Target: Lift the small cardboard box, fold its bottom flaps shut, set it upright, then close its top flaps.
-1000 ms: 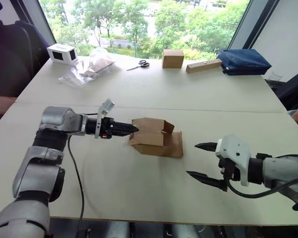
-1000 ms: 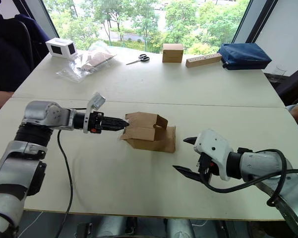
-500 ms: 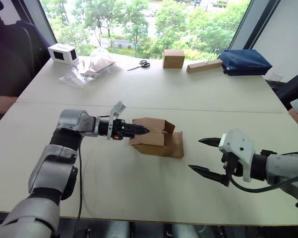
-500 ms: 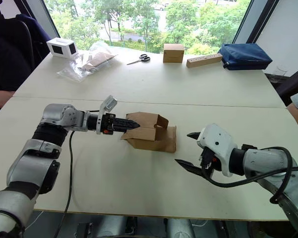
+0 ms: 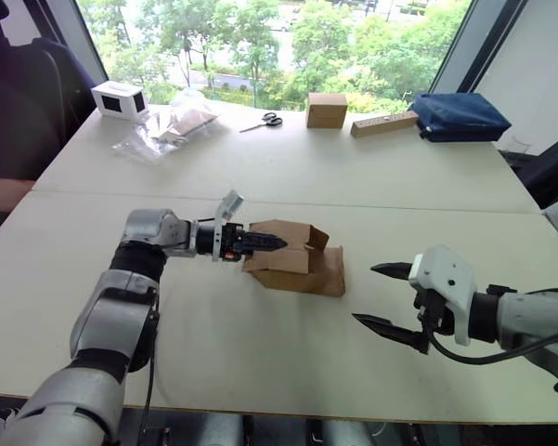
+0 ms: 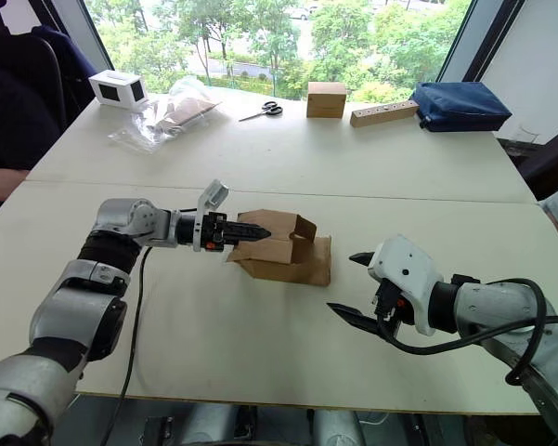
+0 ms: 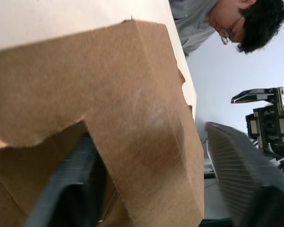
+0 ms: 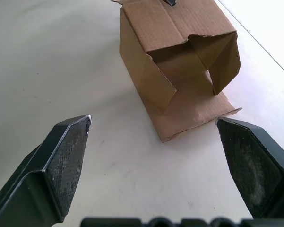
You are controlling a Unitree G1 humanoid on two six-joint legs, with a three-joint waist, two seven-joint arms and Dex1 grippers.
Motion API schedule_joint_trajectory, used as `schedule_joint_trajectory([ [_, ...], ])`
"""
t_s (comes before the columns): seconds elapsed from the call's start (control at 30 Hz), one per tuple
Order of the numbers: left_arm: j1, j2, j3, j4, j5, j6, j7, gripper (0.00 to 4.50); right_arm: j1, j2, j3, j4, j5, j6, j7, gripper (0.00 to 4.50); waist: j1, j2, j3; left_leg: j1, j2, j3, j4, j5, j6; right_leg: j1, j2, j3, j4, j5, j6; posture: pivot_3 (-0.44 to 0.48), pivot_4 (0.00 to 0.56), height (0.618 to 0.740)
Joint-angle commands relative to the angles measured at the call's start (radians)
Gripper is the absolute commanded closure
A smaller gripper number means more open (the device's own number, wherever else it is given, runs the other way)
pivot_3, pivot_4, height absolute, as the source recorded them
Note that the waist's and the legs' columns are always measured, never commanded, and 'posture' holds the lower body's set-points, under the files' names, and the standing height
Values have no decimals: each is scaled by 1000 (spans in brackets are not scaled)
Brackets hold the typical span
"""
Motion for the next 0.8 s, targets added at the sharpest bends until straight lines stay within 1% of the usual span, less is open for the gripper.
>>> schedule_joint_trajectory([
  [0.03,-22,-1,16,-6,6,-22,-29,3164,-3,1,-7,-31,6,-3,-11,0,0,0,0,0,0,0,0,0,0,0,0,0,0,0,0,0,150,740],
  [0.07,-21,-2,16,-7,7,-22,-31,3606,-3,2,-6,-32,8,-3,-12,0,0,0,0,0,0,0,0,0,0,0,0,0,0,0,0,0,150,740],
  [0.13,-19,-4,16,-14,4,-25,-39,4298,-7,16,-10,-29,22,-3,-18,0,0,0,0,0,0,0,0,0,0,0,0,0,0,0,0,0,150,740],
  [0.17,-20,-5,18,-14,3,-25,-40,4430,-9,20,-10,-27,26,-4,-20,0,1,0,0,0,0,0,0,0,0,0,0,0,0,0,0,0,150,740],
  [0.33,-11,-7,55,-37,-24,-14,-43,4430,-19,45,-22,-11,51,-5,-35,0,0,0,0,0,0,0,0,0,0,0,0,0,0,0,0,0,150,740],
  [0.37,-10,-5,69,-44,-30,-16,-41,4430,-29,68,-35,-1,74,-4,-50,0,0,0,0,0,0,0,0,0,0,0,0,0,0,0,0,0,150,740],
  [0.47,-2,3,144,-95,-59,-58,-31,4430,-108,190,-105,69,217,3,-148,0,-2,0,0,0,0,0,1,0,0,0,0,0,0,0,0,0,150,740],
  [0.6,27,27,208,-259,-78,-147,-17,4430,-211,311,-161,159,406,3,-284,0,-2,0,0,0,1,0,1,0,0,0,-2,-1,2,1,1,0,150,740],
  [0.63,35,26,232,-307,-82,-173,14,4500,-232,334,-175,182,494,1,-324,568,-2,0,0,0,0,0,0,0,0,0,-3,-1,3,1,1,0,150,740],
  [0.67,36,25,256,-354,-94,-166,49,4500,-252,349,-185,198,569,-6,-357,727,-2,0,0,0,0,0,0,0,0,0,-3,-1,3,1,1,0,150,740],
  [0.73,60,26,275,-477,-102,-202,87,4500,-298,376,-191,226,666,-29,-429,1474,-1,0,0,0,0,0,0,0,0,0,-4,-1,3,1,1,0,150,740],
  [0.8,75,20,303,-563,-138,-185,121,4500,-337,388,-185,254,706,-51,-476,2278,0,0,0,0,-1,0,0,0,0,0,-5,-1,3,1,1,0,150,740],
])
